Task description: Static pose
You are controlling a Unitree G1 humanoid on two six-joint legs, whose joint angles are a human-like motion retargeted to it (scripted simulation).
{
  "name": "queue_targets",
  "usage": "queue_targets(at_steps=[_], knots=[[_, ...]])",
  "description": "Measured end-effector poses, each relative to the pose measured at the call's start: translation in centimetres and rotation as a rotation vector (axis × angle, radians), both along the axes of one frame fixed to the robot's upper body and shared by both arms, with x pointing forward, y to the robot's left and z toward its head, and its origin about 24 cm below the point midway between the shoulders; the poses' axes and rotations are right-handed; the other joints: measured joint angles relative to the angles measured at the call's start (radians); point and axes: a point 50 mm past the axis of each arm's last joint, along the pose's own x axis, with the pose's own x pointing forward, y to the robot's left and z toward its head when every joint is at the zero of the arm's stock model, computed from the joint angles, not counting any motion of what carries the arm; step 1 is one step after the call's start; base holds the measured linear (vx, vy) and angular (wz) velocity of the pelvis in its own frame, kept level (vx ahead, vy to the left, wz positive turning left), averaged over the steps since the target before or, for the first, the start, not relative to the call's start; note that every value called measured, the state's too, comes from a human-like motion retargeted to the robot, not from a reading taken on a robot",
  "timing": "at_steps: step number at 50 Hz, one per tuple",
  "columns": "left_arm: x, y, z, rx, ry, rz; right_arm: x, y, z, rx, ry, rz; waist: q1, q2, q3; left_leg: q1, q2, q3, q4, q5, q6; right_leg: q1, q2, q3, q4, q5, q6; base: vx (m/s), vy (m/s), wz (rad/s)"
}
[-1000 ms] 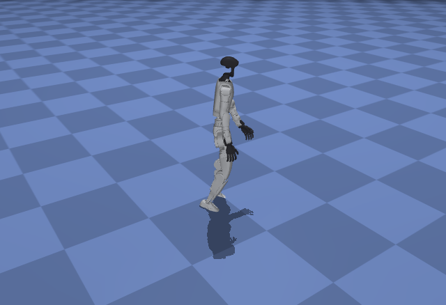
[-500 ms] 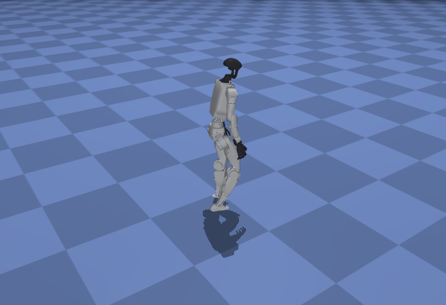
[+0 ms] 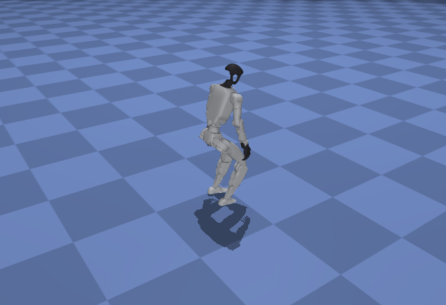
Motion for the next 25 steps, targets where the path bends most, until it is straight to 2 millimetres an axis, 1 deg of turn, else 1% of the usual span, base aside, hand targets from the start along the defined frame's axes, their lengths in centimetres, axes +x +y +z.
queue_targets(at_steps=[4, 7, 10, 13, 18, 21, 25], knots=[[1.0, 0.0, 0.4, -0.014, -0.026, -0.003, 0.2, -0.4, 0.2, 0.001, 0.005, 0.016, -0.003, 0.003, -0.011, -0.038, -0.001, 0.001, 0.024, -0.006, -0.008, -0.048, -0.002, 0.007, 0.044, 0.021, 0.006, -0.15, -0.01, 0.32], [1.2, -0.1, 0.5, -0.024, -0.032, -0.006, 0.0, -0.6, 0.1, 0.004, 0.021, 0.024, -0.008, 0.003, -0.020, -0.057, -0.003, -0.002, 0.035, -0.012, -0.015, -0.077, 0.001, 0.015, 0.071, 0.040, 0.017, -0.13, 0.00, 0.31], [1.0, -0.2, 0.4, -0.031, -0.026, -0.010, -0.5, -0.7, -0.2, 0.010, 0.046, 0.026, -0.016, 0.006, -0.030, -0.070, -0.006, -0.009, 0.041, -0.017, -0.021, -0.100, 0.017, 0.032, 0.090, 0.064, 0.044, -0.11, -0.01, 0.35], [0.6, -0.3, 0.3, -0.033, -0.018, -0.017, -1.1, -0.8, -0.5, 0.014, 0.064, 0.030, -0.024, 0.008, -0.039, -0.081, -0.008, -0.017, 0.053, -0.022, -0.024, -0.121, 0.046, 0.062, 0.108, 0.079, 0.084, -0.10, -0.02, 0.34], [0.4, -0.3, 0.2, -0.023, -0.012, -0.036, -1.2, -0.7, -0.6, 0.014, 0.070, 0.049, -0.033, 0.009, -0.049, -0.104, -0.007, -0.026, 0.082, -0.034, -0.025, -0.156, 0.086, 0.101, 0.136, 0.074, 0.134, -0.10, -0.02, 0.25], [0.3, -0.2, 0.2, -0.008, -0.012, -0.052, -1.2, -0.6, -0.5, 0.009, 0.067, 0.062, -0.038, 0.008, -0.056, -0.121, -0.007, -0.029, 0.106, -0.040, -0.026, -0.176, 0.098, 0.115, 0.159, 0.061, 0.150, -0.10, -0.02, 0.21], [0.7, 0.0, 0.4, 0.014, -0.021, -0.073, -0.7, -0.6, -0.2, -0.003, 0.052, 0.081, -0.040, 0.005, -0.059, -0.145, -0.004, -0.028, 0.145, -0.045, -0.030, -0.199, 0.106, 0.124, 0.189, 0.044, 0.160, -0.11, -0.03, 0.14]])
